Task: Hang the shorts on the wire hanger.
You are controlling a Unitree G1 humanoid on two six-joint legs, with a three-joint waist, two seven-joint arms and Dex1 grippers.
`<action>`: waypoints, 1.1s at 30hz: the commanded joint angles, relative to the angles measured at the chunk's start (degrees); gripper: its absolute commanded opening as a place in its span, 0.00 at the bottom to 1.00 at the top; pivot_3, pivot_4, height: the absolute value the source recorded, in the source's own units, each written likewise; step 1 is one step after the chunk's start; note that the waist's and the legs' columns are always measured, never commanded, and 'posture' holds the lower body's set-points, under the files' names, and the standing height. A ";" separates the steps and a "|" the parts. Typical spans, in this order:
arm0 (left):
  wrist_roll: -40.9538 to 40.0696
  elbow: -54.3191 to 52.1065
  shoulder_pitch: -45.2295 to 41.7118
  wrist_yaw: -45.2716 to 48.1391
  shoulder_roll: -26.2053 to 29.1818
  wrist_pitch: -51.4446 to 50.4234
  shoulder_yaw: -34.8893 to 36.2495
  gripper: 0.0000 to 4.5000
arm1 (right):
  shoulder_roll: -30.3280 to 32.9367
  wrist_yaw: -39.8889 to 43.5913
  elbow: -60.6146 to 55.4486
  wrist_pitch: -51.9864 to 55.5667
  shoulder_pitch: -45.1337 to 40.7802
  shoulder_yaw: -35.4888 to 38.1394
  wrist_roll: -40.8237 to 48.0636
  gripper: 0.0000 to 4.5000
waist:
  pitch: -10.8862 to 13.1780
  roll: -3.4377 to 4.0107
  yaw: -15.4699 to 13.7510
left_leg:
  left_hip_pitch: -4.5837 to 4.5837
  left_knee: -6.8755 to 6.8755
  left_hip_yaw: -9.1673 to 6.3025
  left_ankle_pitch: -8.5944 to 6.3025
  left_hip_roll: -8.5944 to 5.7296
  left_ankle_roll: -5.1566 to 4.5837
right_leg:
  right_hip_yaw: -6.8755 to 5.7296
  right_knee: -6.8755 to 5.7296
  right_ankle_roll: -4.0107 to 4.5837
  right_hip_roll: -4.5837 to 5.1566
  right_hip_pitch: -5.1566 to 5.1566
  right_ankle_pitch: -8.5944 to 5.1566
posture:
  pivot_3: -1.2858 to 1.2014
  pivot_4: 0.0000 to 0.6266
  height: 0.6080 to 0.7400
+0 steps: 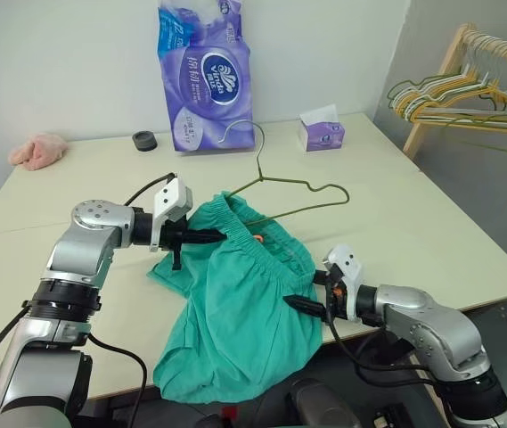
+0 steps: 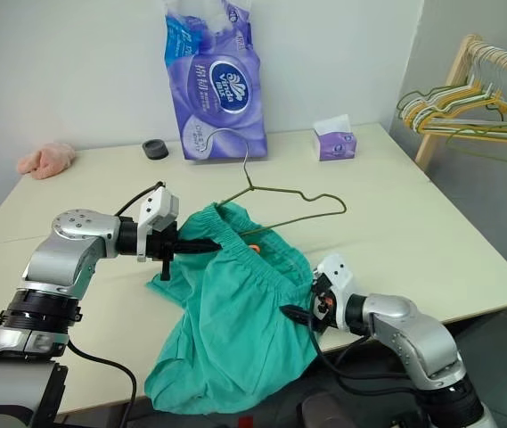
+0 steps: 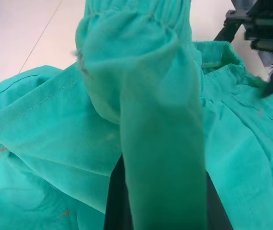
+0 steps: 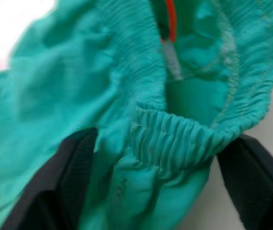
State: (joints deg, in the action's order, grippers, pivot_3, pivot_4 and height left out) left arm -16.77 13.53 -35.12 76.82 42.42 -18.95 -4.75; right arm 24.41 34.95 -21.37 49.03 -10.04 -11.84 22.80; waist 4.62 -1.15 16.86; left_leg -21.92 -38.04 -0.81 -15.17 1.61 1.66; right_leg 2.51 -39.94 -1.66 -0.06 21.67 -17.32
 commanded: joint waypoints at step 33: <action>-10.77 -17.22 13.10 3.89 15.63 -7.52 9.74 0.00 | 15.95 21.74 22.94 -5.25 -19.78 11.28 6.16 0.01 | 0.08 0.09 -1.06 | 0.04 0.05 0.04 0.01 0.01 -0.02 | 0.04 0.02 0.02 -0.02 0.01 0.00 | 0.41 0.05 1.00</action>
State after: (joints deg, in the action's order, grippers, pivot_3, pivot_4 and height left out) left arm -29.13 -4.12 -22.00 79.89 55.89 -29.05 3.70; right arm 38.76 56.52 2.21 43.57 -29.42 -2.97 28.57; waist 4.70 -1.05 15.80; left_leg -21.90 -37.99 -0.77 -15.17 1.62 1.64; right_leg 2.56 -39.91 -1.65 -0.08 21.69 -17.32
